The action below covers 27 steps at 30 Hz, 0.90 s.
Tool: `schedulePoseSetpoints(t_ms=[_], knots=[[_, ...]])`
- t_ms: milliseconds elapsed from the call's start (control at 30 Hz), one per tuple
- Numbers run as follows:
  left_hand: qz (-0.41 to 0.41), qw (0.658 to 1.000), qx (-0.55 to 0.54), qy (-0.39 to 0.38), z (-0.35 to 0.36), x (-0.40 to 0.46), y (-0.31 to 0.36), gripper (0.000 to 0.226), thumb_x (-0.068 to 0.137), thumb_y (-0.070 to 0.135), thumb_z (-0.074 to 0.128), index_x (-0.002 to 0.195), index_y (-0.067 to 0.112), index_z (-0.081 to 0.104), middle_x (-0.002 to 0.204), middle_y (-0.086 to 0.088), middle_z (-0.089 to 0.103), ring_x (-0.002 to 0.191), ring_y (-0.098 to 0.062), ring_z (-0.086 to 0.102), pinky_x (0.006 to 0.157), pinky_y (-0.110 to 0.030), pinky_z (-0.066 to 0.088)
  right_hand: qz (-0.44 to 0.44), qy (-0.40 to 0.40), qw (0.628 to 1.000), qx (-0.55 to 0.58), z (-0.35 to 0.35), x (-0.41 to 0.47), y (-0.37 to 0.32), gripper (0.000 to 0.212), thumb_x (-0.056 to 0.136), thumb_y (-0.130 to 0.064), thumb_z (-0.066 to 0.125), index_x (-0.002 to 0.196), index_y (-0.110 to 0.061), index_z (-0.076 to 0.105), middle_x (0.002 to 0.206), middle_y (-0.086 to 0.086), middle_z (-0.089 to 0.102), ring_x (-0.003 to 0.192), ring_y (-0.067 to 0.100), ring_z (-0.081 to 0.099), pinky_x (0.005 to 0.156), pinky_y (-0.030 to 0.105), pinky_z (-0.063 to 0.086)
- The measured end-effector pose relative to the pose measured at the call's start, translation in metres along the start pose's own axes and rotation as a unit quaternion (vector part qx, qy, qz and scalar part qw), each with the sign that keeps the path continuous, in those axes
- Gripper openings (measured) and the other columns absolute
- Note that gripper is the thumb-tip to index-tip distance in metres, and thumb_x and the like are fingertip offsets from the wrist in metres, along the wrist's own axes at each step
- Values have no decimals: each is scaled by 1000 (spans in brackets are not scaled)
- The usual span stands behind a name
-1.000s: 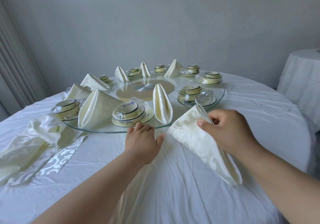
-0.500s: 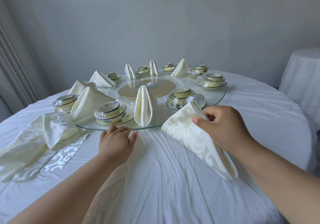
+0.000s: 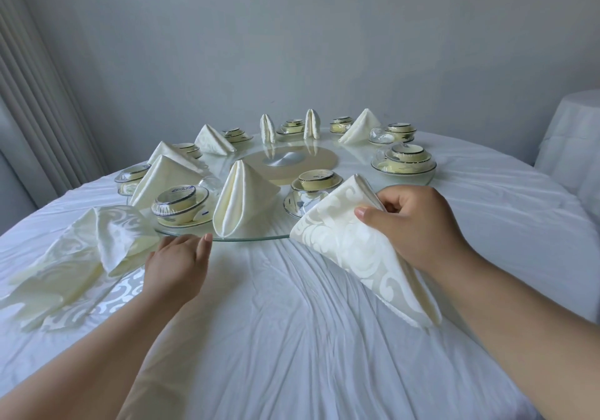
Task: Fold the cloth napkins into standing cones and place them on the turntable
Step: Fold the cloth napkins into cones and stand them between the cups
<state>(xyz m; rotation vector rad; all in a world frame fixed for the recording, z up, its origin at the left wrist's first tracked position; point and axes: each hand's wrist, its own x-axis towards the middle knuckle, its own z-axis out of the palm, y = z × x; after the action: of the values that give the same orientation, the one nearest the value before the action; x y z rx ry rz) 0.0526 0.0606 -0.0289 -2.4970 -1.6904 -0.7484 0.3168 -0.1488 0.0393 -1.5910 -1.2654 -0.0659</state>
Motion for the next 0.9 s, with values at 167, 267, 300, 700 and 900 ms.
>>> schedulePoseSetpoints(t_ms=[167,267,300,700,900], knots=[[92,986,-49,128,-12,-14,38,57,93,49,17,75,15,58,79,-6,63,87,-33,53,74,-37,38,14,28,999,28,-7,13,-1,47,77,-22,74,48,-10,38,45,-7,27,47,9,25,47,27,21],[162,971,-102,146,-17,-21,79,50,94,44,26,86,12,64,90,-5,66,88,-30,55,77,-34,39,13,62,998,-7,-16,31,5,42,77,-23,73,53,-2,45,52,-1,32,54,13,28,51,30,22],[183,966,-117,144,-17,-23,93,49,94,43,27,87,12,64,91,-5,67,88,-29,55,77,-34,41,14,74,997,-21,-19,38,9,41,78,-24,73,57,2,49,54,3,35,56,16,31,53,30,23],[244,955,-49,-164,36,-8,207,45,93,18,36,135,7,45,144,-8,42,134,-24,35,104,-33,34,71,85,986,-127,-6,105,51,39,82,-27,66,58,-4,47,53,5,42,60,25,43,51,32,27],[218,961,-7,-169,43,-5,185,57,93,19,34,150,12,26,158,-1,23,146,-15,15,115,-30,21,81,56,987,-126,41,124,62,34,82,-25,63,57,-11,45,51,0,43,60,25,46,46,27,26]])
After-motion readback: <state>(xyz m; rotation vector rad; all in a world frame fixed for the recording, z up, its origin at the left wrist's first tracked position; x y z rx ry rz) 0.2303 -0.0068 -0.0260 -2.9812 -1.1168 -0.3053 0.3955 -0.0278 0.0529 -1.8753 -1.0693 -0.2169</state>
